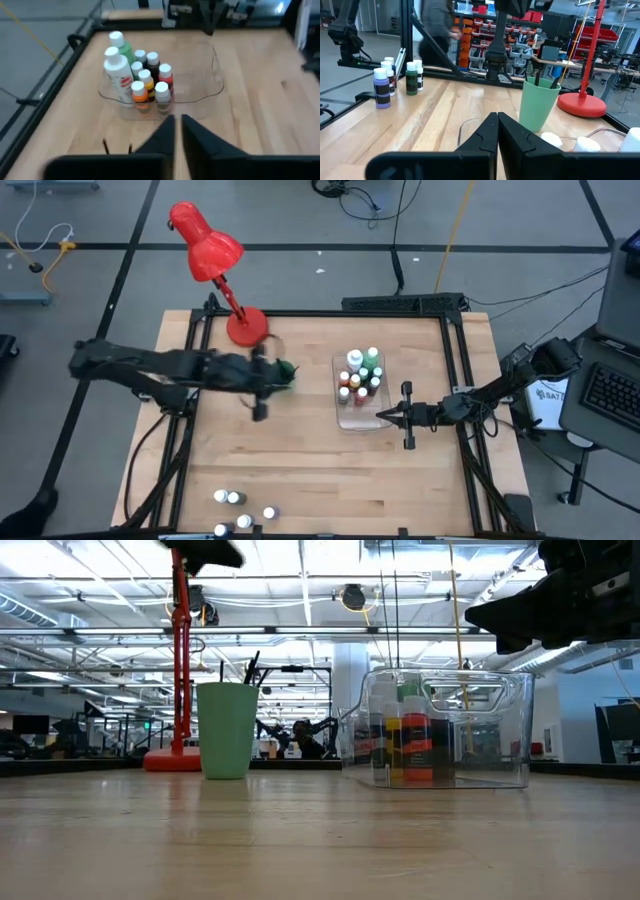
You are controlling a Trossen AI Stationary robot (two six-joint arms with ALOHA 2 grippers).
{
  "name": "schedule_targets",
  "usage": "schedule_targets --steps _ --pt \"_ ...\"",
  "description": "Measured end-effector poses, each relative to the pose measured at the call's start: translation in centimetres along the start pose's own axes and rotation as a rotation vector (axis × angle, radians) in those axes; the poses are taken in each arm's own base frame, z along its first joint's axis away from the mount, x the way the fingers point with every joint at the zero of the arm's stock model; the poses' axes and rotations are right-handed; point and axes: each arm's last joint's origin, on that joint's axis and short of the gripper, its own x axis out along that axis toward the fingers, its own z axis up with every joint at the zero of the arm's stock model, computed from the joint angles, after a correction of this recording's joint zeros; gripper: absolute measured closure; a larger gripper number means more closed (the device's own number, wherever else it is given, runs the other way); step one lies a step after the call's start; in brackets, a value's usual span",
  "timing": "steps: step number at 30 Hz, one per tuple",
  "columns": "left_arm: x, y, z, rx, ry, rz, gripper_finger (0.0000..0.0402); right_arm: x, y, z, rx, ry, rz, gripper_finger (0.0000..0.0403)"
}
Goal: Pick & Place Paint Supplies
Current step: Put the small purple paint bottle into the transparent bin
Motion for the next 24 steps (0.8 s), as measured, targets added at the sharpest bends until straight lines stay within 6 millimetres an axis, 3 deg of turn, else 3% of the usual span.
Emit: schedule_targets --steps 2,6,10,14,24 --pt "-1.3 0.4 -2.2 -0.03 -0.076 0.007 0.0391 0.0 0.0 0.0 0.001 0.0 0.0 0.0399" --pt "-2.6 0.9 -6.3 -0.039 -0.178 0.026 0.0389 0.0 0.0 0.0 0.011 0.001 0.0 0.0399" --pt "-2.8 0.4 -9.3 0.021 -0.321 -0.166 0.0397 0.0 0.0 0.0 0.011 0.0 0.0 0.0399" --pt "-2.2 0.3 -11.5 0.028 -0.421 -0.247 0.04 0.0 0.0 0.0 0.011 -0.003 -0.001 0.0399" --pt "-0.4 1.7 -15.1 -0.087 -0.424 -0.154 0.04 0.0 0.0 0.0 0.019 0.0 0.0 0.0399"
